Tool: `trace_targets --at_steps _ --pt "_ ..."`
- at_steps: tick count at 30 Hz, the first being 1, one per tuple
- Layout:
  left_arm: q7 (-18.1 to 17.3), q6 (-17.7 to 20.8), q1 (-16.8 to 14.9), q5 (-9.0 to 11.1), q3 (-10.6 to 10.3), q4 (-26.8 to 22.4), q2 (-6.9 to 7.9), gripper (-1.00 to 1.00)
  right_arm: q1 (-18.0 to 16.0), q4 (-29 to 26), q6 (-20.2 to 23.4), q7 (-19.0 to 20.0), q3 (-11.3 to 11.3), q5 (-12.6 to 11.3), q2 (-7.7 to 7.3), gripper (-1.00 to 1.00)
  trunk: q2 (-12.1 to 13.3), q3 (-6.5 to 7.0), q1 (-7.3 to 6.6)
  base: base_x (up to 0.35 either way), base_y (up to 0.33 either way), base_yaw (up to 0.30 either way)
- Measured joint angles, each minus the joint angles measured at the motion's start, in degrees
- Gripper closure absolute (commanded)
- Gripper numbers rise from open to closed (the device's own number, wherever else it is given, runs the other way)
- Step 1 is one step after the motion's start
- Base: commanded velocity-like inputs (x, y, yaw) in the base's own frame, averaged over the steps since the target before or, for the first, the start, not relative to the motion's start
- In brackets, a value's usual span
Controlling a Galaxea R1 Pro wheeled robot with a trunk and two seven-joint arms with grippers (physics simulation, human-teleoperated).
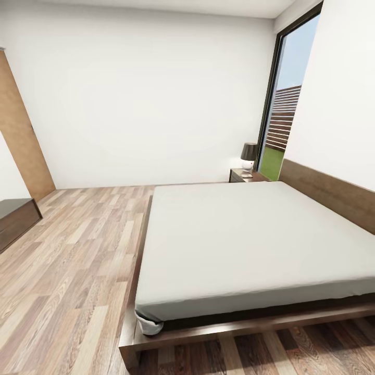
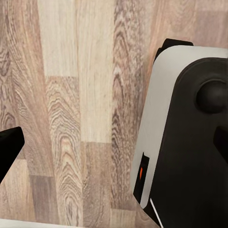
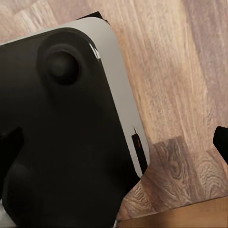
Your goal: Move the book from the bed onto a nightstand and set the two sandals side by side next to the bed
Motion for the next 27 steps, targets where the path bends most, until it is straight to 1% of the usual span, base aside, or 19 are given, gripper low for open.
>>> trace_targets --at_steps 6,7,8,9,10,17,22,27 --pt "0.0 0.05 0.0 0.01 0.0 0.0 0.0 -1.0 0.0 0.01 0.12 0.0 -0.1 -0.06 1.67 -1.0 0.0 0.0 0.0 0.0 0.0 0.0" --pt "0.0 0.05 0.0 0.01 0.0 0.0 0.0 -1.0 0.0 0.01 0.12 0.0 -0.11 -0.07 1.68 -1.0 0.0 0.0 0.0 0.0 0.0 0.0" --pt "0.0 0.06 0.0 0.0 0.0 0.0 0.0 -1.0 0.0 0.01 0.12 0.0 -0.11 -0.06 2.02 -1.0 0.0 0.0 0.0 0.0 0.0 0.0" --pt "0.0 0.06 0.0 -0.06 0.0 0.0 0.0 -1.0 0.0 0.01 0.13 0.0 -0.07 -0.03 2.84 -1.0 0.0 0.0 0.0 0.0 0.0 0.0" --pt "0.0 0.06 0.0 -0.09 0.0 0.0 0.0 -1.0 0.0 0.01 0.14 0.0 -0.08 -0.05 3.26 -1.0 0.0 0.0 0.0 0.0 0.0 0.0" --pt "0.0 0.19 0.0 -0.22 -0.02 0.01 -0.05 -1.0 0.0 0.01 0.15 0.0 -0.01 -0.12 5.61 -1.0 0.0 0.0 0.0 0.0 0.0 0.0" --pt "0.0 0.23 0.0 -0.08 -0.06 0.0 -0.16 -1.0 0.0 0.01 0.15 0.0 -0.01 -0.11 6.39 -1.0 0.0 0.0 0.0 0.0 0.0 0.0" --pt "0.0 0.24 0.0 -0.01 -0.04 0.0 -1.11 -1.0 0.0 0.01 0.15 0.0 0.02 -0.08 6.59 -1.0 0.0 0.0 0.0 0.0 0.0 0.0"
